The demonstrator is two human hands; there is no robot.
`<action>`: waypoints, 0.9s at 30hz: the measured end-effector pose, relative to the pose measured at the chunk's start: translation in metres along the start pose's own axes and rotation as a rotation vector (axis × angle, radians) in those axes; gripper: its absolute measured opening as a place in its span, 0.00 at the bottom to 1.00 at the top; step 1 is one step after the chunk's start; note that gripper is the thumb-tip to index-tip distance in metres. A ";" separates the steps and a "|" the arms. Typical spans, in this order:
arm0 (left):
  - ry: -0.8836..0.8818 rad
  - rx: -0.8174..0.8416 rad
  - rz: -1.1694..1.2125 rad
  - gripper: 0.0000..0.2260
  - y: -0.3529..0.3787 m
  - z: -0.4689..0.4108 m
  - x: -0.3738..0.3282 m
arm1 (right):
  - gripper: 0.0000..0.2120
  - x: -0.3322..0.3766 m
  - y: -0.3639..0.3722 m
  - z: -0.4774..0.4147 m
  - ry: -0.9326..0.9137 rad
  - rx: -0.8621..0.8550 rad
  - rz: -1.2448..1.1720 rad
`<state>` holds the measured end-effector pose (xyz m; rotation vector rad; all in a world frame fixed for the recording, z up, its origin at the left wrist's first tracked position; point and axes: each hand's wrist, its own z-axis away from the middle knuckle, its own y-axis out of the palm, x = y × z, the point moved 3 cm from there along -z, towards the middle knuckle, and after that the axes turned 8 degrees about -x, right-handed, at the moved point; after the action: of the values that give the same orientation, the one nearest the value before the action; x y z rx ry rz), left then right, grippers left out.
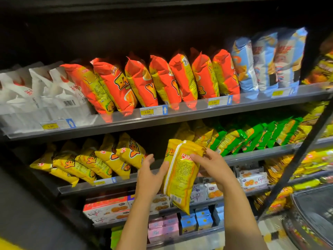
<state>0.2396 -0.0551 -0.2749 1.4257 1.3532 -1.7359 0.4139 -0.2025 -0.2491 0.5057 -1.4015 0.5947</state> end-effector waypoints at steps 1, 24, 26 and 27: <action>-0.020 0.085 -0.002 0.39 0.002 0.007 -0.001 | 0.10 0.001 -0.002 0.006 0.008 0.035 -0.002; -0.217 0.292 0.139 0.29 0.016 0.070 -0.055 | 0.24 -0.028 0.005 0.065 0.026 -0.075 -0.191; -0.313 0.315 0.266 0.34 0.009 0.067 -0.059 | 0.26 -0.040 -0.001 0.064 0.156 -0.055 -0.360; -0.366 0.283 0.339 0.35 0.005 0.065 -0.060 | 0.28 -0.045 -0.004 0.063 0.223 -0.048 -0.452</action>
<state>0.2353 -0.1276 -0.2244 1.3024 0.6538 -1.8866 0.3656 -0.2504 -0.2868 0.6716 -1.0415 0.2415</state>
